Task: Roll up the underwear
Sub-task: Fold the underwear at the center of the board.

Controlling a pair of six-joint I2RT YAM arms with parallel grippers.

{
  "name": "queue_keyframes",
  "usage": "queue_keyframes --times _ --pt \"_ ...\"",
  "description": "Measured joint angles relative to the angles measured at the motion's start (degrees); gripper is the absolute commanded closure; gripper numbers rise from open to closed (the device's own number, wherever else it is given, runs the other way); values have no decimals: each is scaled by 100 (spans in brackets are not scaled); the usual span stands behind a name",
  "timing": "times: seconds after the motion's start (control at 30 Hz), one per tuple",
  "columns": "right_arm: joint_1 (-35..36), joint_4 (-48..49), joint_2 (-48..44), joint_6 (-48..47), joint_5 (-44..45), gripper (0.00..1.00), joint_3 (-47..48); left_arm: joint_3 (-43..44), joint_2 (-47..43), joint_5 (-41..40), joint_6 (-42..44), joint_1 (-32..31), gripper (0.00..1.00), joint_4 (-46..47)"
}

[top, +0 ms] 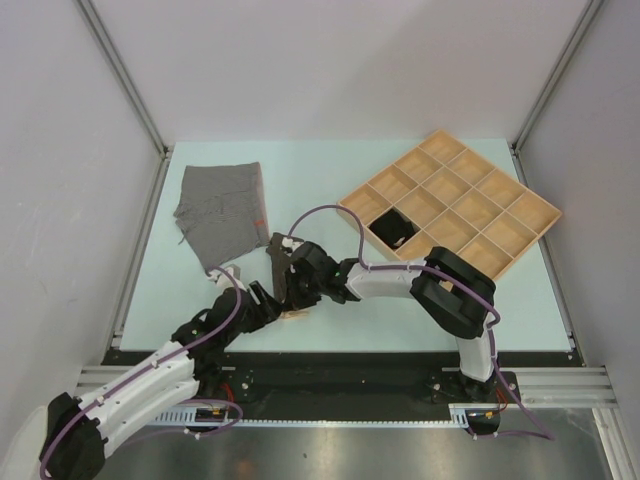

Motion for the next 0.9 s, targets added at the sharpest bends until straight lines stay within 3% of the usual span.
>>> queue_keyframes --times 0.53,0.9 --pt "26 61 0 0 31 100 -28 35 262 -186 -26 356 32 278" --pt "55 66 -2 0 74 100 -28 35 807 -118 -17 553 34 1126"
